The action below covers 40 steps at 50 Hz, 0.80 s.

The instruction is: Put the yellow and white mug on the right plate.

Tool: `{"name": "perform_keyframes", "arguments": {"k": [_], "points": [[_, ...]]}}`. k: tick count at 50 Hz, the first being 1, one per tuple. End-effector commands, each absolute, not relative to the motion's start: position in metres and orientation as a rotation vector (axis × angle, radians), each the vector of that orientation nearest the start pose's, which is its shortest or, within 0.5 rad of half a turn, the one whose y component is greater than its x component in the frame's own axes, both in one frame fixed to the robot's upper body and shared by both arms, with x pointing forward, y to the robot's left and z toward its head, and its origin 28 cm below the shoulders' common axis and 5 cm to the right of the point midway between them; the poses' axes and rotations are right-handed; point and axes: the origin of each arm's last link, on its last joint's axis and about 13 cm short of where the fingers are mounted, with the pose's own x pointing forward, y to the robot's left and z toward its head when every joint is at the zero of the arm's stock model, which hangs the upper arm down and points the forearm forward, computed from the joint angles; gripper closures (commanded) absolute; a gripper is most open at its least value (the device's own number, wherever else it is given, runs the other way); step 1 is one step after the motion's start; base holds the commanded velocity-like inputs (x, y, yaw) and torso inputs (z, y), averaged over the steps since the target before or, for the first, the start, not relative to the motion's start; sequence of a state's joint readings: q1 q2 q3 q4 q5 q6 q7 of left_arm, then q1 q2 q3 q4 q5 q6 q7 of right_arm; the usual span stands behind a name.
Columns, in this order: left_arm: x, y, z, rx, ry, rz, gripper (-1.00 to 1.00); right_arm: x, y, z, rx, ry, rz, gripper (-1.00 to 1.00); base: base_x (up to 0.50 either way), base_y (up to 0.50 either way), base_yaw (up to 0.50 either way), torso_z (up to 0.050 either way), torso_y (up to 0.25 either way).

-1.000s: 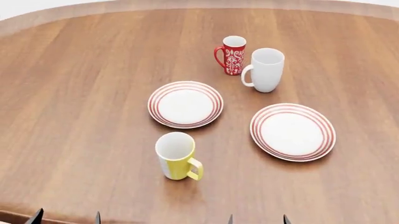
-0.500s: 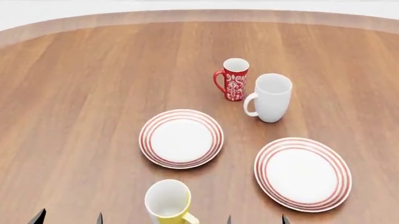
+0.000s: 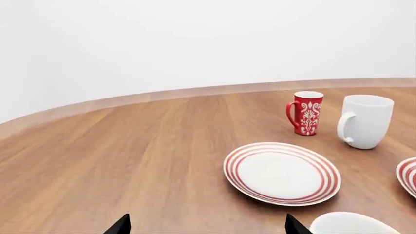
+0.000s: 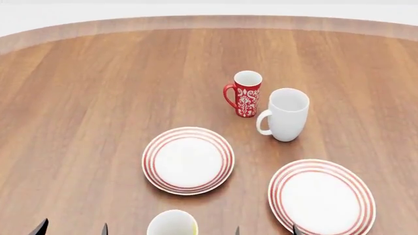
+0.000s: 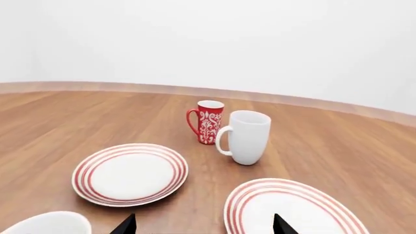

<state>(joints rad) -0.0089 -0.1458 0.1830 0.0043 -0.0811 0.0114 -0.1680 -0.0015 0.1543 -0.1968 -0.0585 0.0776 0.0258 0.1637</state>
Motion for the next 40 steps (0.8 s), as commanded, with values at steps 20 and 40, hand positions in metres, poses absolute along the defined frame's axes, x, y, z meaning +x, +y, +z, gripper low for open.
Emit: {"name": "perform_keyframes", "arguments": {"k": [20,40], "points": [[0.209,0.204,0.013,0.069,-0.007,-0.015,-1.00,0.208,-0.092,0.017,-0.102,-0.003,0.050,-1.00,0.11,0.00,0.00,0.000,0.000],[0.209,0.203,0.012,0.075,0.000,-0.023,-1.00,0.213,-0.124,0.008,-0.224,0.185,0.281,-1.00,0.00,0.00,0.00,0.000,0.000]]}}
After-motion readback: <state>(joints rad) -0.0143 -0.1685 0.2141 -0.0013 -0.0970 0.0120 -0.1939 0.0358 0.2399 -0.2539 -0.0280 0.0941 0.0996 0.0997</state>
